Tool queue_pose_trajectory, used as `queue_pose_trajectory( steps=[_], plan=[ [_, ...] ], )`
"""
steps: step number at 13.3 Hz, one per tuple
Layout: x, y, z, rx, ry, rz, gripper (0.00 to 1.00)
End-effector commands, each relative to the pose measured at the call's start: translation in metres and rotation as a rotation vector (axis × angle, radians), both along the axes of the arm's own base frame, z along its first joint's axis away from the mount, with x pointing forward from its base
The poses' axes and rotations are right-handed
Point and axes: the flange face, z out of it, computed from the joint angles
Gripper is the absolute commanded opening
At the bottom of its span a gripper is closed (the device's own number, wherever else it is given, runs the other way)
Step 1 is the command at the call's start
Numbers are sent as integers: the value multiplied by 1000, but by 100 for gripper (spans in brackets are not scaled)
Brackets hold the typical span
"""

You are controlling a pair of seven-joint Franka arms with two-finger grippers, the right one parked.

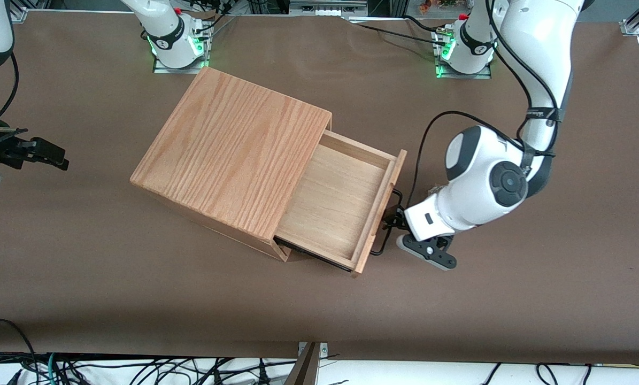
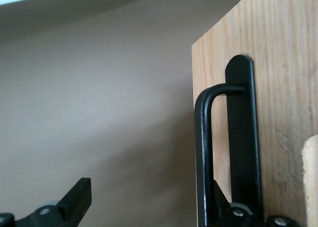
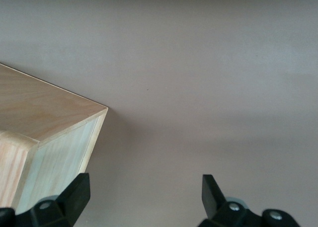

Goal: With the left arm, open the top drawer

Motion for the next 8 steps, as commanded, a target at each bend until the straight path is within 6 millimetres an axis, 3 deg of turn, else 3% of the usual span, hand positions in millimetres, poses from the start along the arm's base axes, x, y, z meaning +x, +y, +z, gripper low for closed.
queue_pose_trajectory(
  steps=[1, 6, 8],
  plan=[
    [3, 12, 15, 32, -16, -32, 100],
    [-2, 11, 15, 32, 29, -45, 100],
    [-9, 8, 27, 27, 61, -56, 100]
  ],
)
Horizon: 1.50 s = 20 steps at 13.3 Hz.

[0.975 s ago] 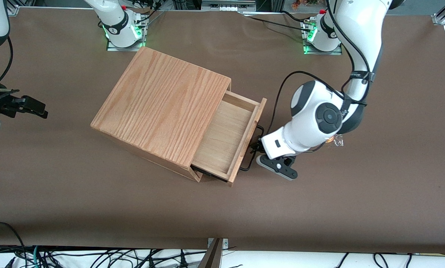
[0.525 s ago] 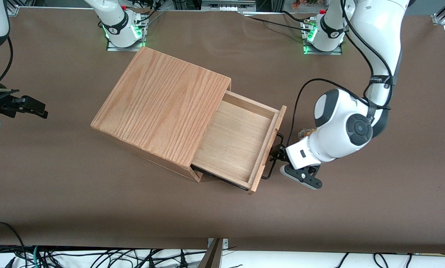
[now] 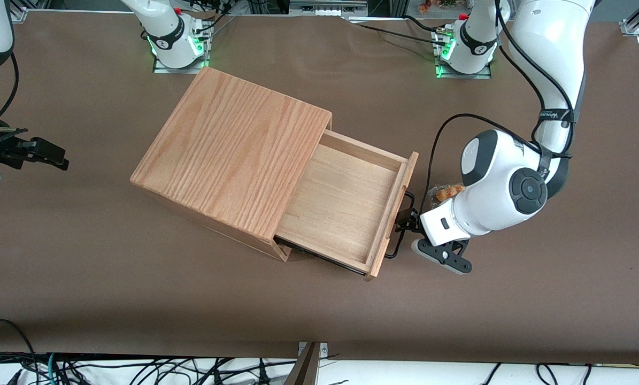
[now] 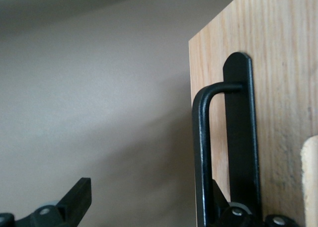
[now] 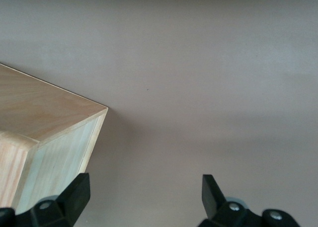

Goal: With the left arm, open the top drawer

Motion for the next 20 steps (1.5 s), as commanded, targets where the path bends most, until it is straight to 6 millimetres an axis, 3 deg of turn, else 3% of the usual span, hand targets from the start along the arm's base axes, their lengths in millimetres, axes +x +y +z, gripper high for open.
queue_pose_trajectory(
  steps=[1, 6, 9, 10, 13, 17, 20],
  plan=[
    [-13, -6, 26, 19, 44, -54, 100],
    [-18, 6, 36, -117, 158, -4, 100],
    [-29, 26, 79, -101, 161, -12, 100],
    [-31, 45, 91, -98, 184, -5, 100],
    [-45, 94, 157, 21, 112, 3, 100],
    [-70, 130, 189, 218, 143, 1, 100],
    [-81, 145, 211, 389, 116, 21, 100]
  ],
)
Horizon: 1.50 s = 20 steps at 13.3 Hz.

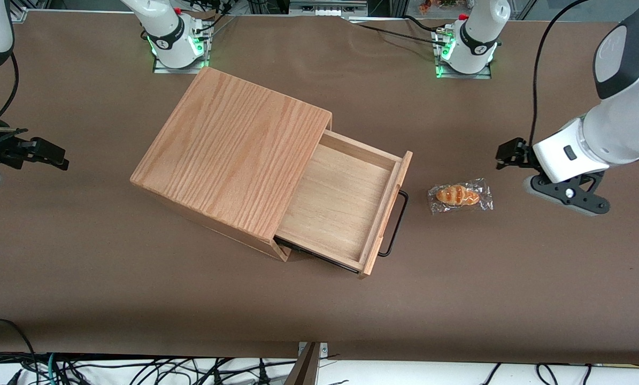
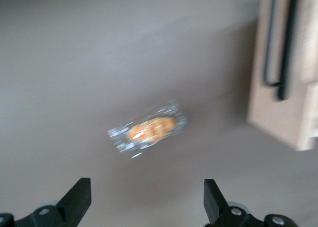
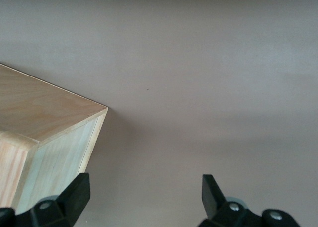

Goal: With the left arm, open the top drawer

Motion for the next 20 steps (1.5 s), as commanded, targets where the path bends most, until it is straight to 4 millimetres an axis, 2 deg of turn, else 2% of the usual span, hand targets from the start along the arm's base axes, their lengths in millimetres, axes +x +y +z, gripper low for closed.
queue_pose_trajectory(
  steps=[1, 2, 4, 7, 8, 12, 20],
  plan=[
    [-10, 11, 20, 66, -26, 15, 100],
    [-17, 17, 35, 57, -67, 53, 100],
    [-35, 24, 29, 17, -109, 222, 100],
    [-67, 35, 9, -14, -168, 268, 100],
    [-72, 37, 10, -43, -161, 274, 100],
    [-78, 41, 14, -39, -130, 282, 100],
    [-69, 55, 9, -36, -103, 287, 100]
  ],
)
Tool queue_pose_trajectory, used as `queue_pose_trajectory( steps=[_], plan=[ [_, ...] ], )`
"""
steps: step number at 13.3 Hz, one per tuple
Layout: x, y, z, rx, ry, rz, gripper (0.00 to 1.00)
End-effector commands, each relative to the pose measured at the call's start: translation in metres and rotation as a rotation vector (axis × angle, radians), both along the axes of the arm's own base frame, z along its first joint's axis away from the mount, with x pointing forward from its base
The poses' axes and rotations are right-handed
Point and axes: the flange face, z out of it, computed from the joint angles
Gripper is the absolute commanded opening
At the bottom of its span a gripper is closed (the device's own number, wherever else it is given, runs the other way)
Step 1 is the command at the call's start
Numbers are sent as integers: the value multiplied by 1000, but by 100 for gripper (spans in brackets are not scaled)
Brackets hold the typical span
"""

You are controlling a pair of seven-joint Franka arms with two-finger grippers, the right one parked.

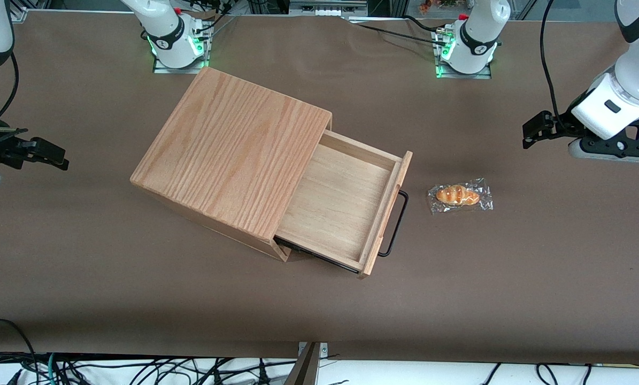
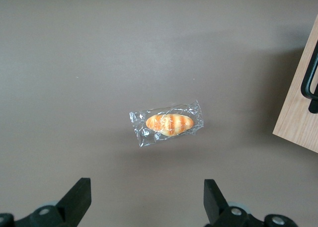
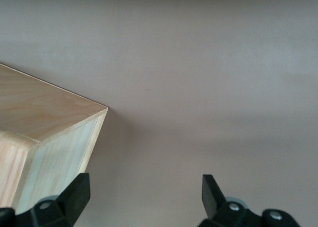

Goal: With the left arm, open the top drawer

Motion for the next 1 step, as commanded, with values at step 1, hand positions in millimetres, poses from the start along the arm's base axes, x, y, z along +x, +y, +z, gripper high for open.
queue_pose_trajectory(
  steps=[1],
  plan=[
    [1, 8, 0, -11, 11, 2, 100]
  ],
)
